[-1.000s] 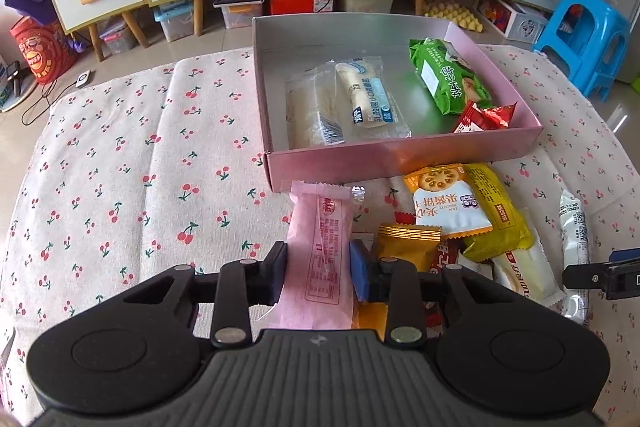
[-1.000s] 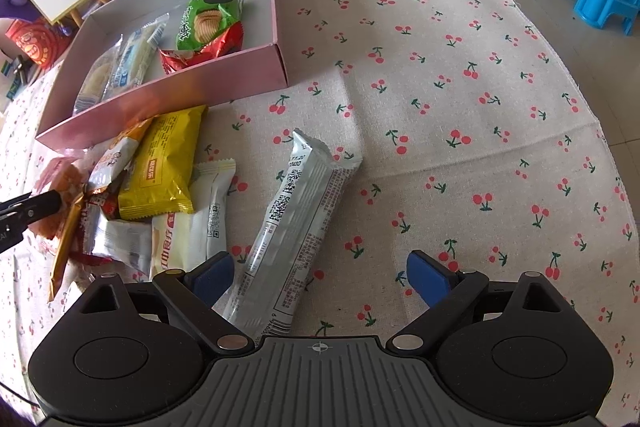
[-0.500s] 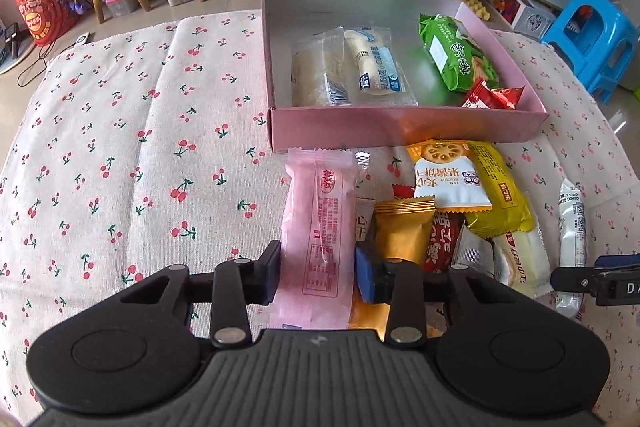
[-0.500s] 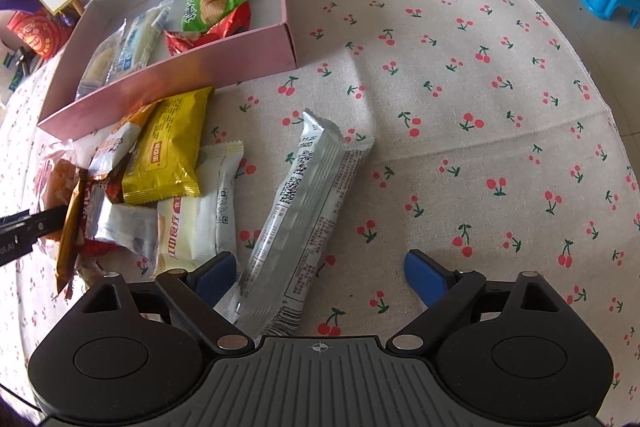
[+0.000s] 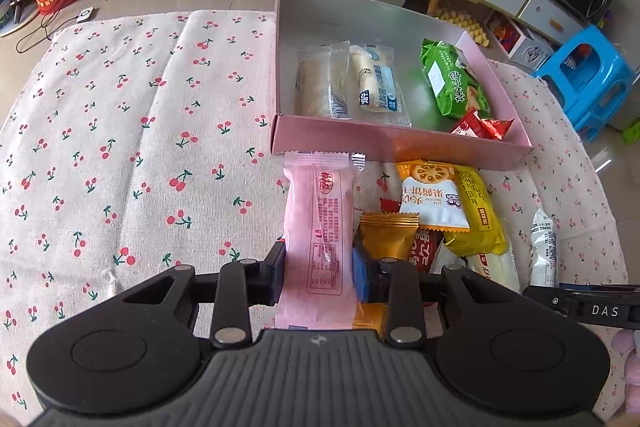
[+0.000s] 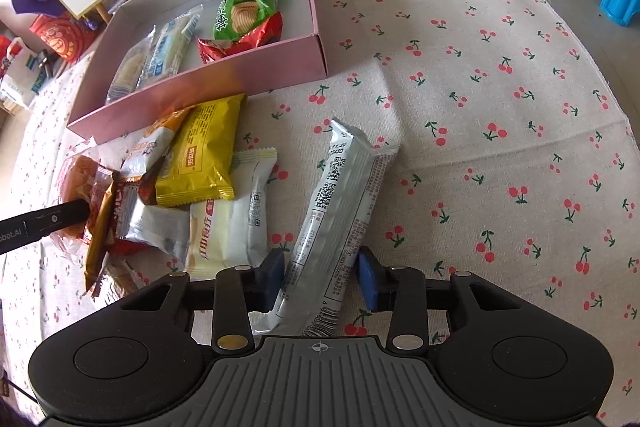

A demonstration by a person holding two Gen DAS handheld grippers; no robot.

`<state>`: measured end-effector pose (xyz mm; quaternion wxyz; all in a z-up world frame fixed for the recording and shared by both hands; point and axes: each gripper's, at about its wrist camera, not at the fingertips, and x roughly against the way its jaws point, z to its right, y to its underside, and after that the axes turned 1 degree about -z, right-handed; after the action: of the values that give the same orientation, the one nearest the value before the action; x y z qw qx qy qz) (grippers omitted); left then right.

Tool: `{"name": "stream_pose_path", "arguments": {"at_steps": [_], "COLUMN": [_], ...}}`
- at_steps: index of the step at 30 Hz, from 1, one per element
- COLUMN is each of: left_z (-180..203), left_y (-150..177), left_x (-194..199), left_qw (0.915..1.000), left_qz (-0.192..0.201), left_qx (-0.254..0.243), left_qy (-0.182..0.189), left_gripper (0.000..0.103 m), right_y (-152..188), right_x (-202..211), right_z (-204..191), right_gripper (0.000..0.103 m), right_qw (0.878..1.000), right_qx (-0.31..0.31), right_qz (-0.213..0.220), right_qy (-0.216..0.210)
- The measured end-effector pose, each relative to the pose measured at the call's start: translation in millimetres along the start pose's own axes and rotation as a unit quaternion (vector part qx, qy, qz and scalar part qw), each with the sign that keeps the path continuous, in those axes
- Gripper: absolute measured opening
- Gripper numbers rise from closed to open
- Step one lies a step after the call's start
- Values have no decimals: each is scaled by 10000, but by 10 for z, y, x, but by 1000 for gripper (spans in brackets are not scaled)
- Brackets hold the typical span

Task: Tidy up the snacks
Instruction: 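Grasp the pink wrapped cake with the left tool while the right tool grasps the white-silver bar, then carry the pink cake and silver bar into the pink box and open both tools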

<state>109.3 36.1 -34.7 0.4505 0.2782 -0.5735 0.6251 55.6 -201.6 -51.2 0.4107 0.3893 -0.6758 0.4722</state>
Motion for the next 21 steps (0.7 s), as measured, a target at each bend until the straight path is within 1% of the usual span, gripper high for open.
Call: {"name": "stream_pose_path", "arguments": {"at_steps": [3,6,9,13,21], "left_z": [-3,-6,-5,-15,-11], "left_y": [-6,-11,-20,-16,-48], "left_x": [27,45,68,144,251], "left_qw": [10000,10000,9999,9992,9967], "left_qz": [32,61,105,260,524], "left_qx": [22,49,92,274,560], "left_qy": [23,43,71,123,252], "left_gripper": [30,30,30,30,30], "right_y": [-9,-25,-47,-83,-212], "right_x": [30,62,85,129,271], "right_z": [15,45,100,157,147], "right_gripper": [32,32,31,31,29], "right_qw": [10000,9998,9989,9971,9941], "right_qx": [-28,-135,-357,-614,-786], "right_qz": [37,79,78,110,350], "right_qy": [-43,-123,-281,-443,-663]}}
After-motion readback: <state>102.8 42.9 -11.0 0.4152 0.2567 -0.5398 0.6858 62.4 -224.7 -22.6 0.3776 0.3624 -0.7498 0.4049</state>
